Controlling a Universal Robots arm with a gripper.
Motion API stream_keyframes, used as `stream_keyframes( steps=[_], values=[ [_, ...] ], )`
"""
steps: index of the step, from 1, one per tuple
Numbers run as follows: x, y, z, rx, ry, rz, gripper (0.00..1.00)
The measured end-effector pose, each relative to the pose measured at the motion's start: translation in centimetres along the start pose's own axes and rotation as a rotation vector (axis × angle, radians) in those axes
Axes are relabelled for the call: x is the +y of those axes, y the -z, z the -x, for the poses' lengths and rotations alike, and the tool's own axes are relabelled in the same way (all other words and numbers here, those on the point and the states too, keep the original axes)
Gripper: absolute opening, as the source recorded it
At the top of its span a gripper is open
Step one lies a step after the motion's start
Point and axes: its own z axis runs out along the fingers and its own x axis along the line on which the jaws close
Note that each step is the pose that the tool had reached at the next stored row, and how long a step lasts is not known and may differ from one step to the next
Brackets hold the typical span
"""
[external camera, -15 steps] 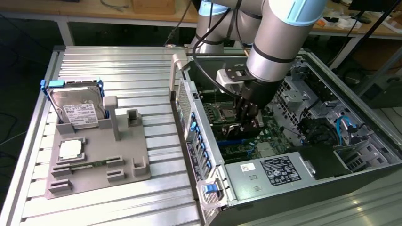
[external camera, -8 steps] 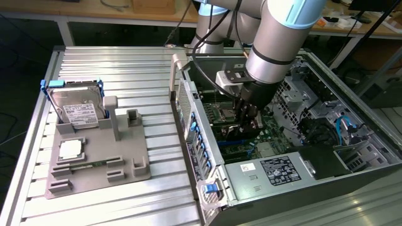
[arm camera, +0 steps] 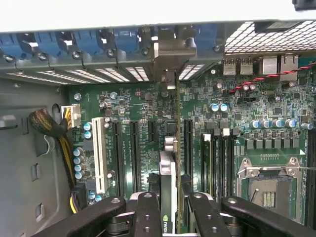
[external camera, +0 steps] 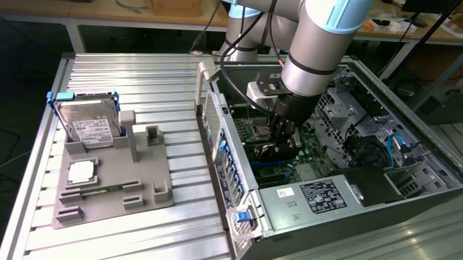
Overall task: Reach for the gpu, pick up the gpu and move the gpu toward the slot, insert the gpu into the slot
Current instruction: 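Insert the gpu into the slot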
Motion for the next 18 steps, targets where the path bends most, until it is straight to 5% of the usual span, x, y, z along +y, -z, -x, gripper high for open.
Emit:
stream_keyframes(
  steps=[15,18],
  values=[
    [0.18,-0.25,0.10,-0.0001,-0.001,0.0002,0.27],
    [0.18,-0.26,0.10,-0.0017,-0.003,0.0039,0.27]
  ],
)
